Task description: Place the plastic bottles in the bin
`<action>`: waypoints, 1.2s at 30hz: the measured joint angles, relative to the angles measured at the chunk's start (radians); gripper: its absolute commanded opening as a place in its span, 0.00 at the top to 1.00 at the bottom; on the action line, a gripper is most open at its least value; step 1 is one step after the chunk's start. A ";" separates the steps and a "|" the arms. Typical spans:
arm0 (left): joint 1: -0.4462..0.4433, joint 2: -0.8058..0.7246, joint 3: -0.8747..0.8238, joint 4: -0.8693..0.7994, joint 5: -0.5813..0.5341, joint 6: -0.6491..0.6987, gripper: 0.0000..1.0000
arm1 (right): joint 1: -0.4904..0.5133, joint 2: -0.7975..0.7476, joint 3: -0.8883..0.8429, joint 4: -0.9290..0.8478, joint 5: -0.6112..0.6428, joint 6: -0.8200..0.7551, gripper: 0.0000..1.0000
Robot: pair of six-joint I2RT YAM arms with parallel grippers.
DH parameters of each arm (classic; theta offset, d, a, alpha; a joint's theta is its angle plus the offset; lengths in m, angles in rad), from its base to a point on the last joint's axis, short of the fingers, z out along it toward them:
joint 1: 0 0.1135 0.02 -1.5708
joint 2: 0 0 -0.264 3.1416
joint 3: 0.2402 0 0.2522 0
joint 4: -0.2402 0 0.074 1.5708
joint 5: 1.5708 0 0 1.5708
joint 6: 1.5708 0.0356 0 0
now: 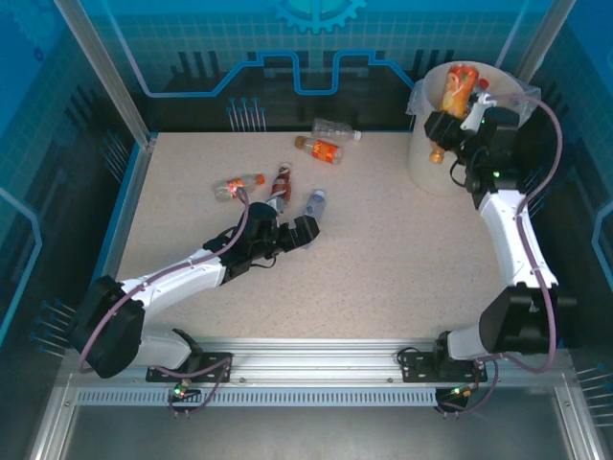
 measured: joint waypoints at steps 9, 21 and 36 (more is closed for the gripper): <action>0.000 0.000 -0.001 0.008 0.000 0.000 0.01 | -0.048 0.156 0.200 0.080 0.156 0.033 0.62; 0.000 0.000 -0.015 0.013 -0.001 -0.019 0.01 | -0.062 0.408 0.392 0.103 0.307 0.047 0.55; 0.000 0.012 0.022 -0.105 -0.066 0.011 0.01 | -0.050 0.600 0.652 0.001 0.222 -0.022 0.12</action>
